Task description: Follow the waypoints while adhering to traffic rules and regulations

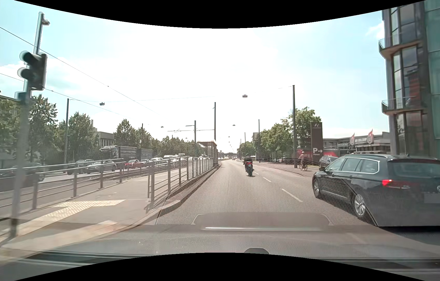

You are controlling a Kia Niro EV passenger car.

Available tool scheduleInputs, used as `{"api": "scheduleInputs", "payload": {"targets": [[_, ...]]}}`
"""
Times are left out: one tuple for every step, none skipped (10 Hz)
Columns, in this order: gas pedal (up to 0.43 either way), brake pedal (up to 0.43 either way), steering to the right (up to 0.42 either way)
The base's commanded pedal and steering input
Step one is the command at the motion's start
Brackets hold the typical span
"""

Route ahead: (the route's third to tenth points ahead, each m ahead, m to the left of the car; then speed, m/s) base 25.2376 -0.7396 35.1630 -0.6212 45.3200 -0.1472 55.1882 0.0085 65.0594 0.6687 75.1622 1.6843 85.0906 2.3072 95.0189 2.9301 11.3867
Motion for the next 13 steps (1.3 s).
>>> {"api": "scheduleInputs", "payload": {"targets": [[0.339, 0.000, -0.012], [0.339, 0.000, -0.012], [0.339, 0.000, -0.012], [0.339, 0.000, -0.012], [0.339, 0.000, -0.012], [0.339, 0.000, -0.012], [0.339, 0.000, -0.012], [0.339, 0.000, -0.012], [0.339, 0.000, -0.012], [0.339, 0.000, -0.011], [0.339, 0.000, -0.011], [0.331, 0.000, -0.011], [0.331, 0.000, -0.011]]}}
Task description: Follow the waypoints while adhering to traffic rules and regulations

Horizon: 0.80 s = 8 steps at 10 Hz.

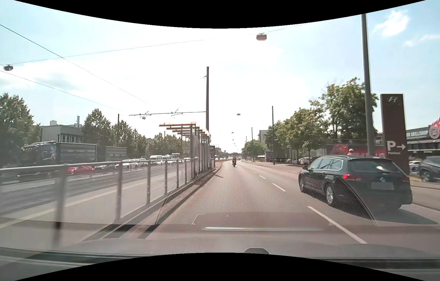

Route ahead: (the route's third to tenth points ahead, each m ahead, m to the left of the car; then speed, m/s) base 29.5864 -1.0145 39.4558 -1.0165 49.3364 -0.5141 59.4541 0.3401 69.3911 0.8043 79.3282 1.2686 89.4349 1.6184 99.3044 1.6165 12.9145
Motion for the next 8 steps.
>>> {"api": "scheduleInputs", "payload": {"targets": [[0.331, 0.000, -0.011], [0.331, 0.000, -0.011], [0.331, 0.000, -0.011], [0.331, 0.000, -0.011], [0.331, 0.000, -0.010], [0.319, 0.000, -0.010], [0.311, 0.000, -0.010], [0.299, 0.000, -0.010]]}}
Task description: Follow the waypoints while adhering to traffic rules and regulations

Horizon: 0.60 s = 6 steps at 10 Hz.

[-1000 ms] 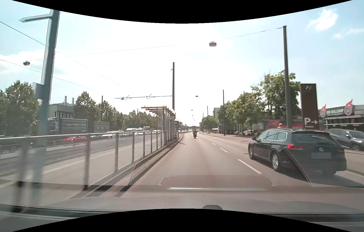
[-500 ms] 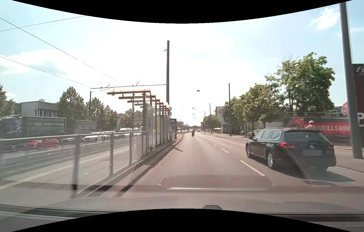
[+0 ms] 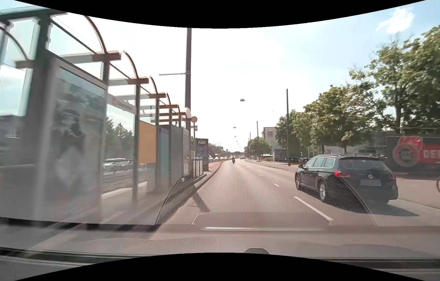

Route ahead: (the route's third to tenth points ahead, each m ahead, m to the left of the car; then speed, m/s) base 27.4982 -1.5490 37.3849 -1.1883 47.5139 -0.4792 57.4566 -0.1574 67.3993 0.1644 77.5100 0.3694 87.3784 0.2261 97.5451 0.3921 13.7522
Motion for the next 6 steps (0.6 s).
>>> {"api": "scheduleInputs", "payload": {"targets": [[0.287, 0.000, -0.010], [0.268, 0.000, -0.010], [0.260, 0.000, -0.010], [0.248, 0.000, -0.010], [0.248, 0.000, -0.010], [0.248, 0.000, -0.010]]}}
